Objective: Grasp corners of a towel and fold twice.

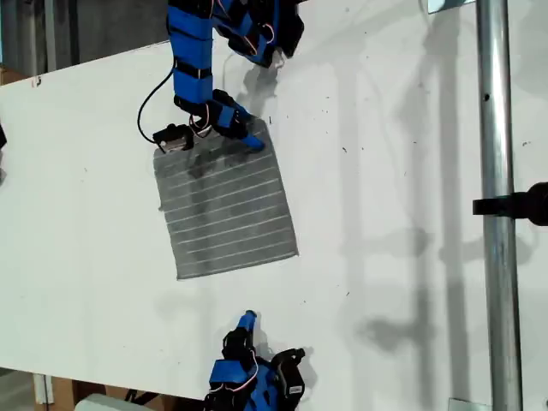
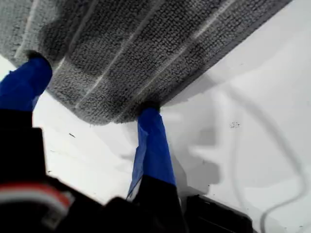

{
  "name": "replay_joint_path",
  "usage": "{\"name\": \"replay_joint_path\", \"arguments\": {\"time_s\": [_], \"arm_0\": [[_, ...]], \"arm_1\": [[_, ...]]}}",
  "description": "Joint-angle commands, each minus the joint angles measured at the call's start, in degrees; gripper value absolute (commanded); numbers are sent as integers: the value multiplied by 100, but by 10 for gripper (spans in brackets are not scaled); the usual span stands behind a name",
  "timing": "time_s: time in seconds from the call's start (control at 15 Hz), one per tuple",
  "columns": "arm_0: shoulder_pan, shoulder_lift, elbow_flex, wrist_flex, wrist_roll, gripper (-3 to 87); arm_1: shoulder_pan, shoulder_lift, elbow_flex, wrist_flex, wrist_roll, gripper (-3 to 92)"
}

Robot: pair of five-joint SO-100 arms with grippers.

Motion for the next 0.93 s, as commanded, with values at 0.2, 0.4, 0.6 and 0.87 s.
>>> {"name": "replay_joint_path", "arguments": {"time_s": [0.2, 0.4, 0.6, 0.87], "arm_0": [[26, 18, 9, 0, 0, -29], [18, 18, 9, -9, 18, -29], [26, 18, 9, -9, 0, -29], [44, 18, -35, 0, -44, -29]], "arm_1": [[-35, -993, -598, 141, 202, 256], [-360, -1380, -993, 246, 387, 131], [-606, -1775, -1424, 431, 563, 32], [-729, -1450, -1318, 141, 563, -2]]}}
